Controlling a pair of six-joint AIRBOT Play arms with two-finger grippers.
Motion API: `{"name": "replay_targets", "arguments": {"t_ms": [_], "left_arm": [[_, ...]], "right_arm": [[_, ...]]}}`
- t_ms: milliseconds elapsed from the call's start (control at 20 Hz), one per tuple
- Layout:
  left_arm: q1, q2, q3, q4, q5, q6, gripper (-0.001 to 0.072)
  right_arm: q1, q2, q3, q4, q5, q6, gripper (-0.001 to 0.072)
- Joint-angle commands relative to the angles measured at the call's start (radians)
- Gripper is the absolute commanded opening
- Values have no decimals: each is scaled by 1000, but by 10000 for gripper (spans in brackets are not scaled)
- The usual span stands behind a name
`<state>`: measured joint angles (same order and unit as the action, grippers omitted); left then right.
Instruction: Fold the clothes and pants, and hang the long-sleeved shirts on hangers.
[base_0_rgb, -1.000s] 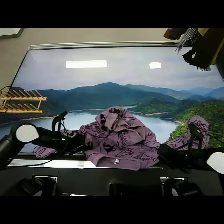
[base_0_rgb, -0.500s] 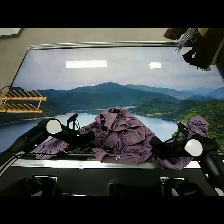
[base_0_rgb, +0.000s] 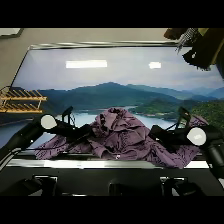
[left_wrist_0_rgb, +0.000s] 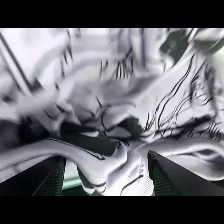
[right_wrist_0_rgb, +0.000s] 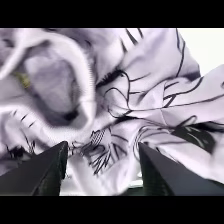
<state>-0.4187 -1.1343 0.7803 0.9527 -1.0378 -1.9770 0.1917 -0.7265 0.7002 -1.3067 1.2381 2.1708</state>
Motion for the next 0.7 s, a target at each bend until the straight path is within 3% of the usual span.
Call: {"name": "replay_targets", "arguments": {"t_ms": [0,150,300,650], "left_arm": [[104,54,5,21,-40,134,580],[145,120,5,108,-58,164,581],[145,188,5,191,-72,164,580],[145,253,5,208,-95,160,580]], "right_arm": [[27,72,85,-48,169,-80,524],[183,105,83,-93,201,-23,524],[415,69,82,-223,155,130,527],[780,-107,-15,-385,67,414,562]]}}
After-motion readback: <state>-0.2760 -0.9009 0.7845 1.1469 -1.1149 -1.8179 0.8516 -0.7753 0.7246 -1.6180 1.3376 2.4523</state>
